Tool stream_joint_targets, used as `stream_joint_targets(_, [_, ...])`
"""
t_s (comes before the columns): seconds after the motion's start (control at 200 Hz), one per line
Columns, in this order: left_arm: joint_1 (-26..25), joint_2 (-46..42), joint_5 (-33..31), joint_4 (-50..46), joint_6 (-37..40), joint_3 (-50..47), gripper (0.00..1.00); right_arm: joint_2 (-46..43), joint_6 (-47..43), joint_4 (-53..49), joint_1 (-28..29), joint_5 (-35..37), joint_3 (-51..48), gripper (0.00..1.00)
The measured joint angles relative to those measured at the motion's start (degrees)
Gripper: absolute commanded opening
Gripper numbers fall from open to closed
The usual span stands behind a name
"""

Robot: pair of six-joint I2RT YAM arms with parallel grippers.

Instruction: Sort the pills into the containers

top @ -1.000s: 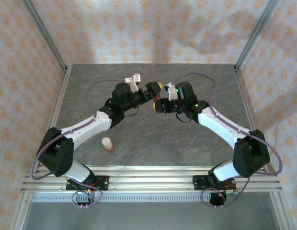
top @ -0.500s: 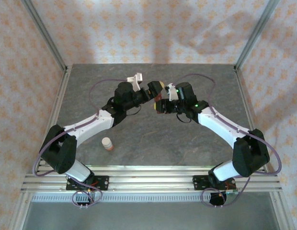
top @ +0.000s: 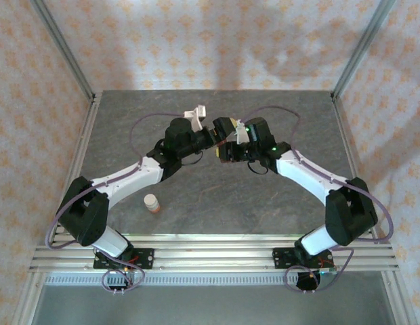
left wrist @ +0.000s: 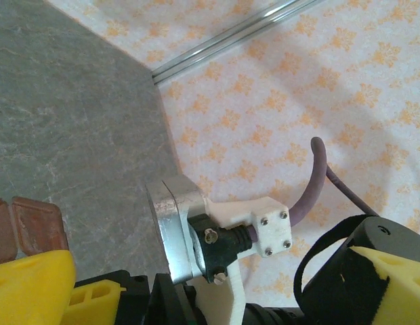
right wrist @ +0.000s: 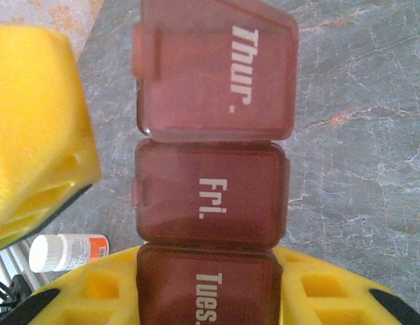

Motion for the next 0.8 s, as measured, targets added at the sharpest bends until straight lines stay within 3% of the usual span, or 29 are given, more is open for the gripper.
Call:
stream_joint_targets(0.325, [0.68, -7.34, -7.87, -12.63, 12.11, 0.09, 1.0, 3.5, -3.72, -3.32, 0.0, 1.97, 0.09, 0.36])
stream_joint_targets(0.48, [3.43, -9.01, -11.98, -19.8, 17.2, 0.09, 1.0, 7.34, -5.99, -5.95, 0.0, 3.37, 0.57, 0.36])
stream_joint_targets(0.801, [9.57, -9.29, -13.99, -25.68, 20.92, -3.06, 1.0, 12.57, -8.39, -9.81, 1.51, 7.08, 1.64, 0.38])
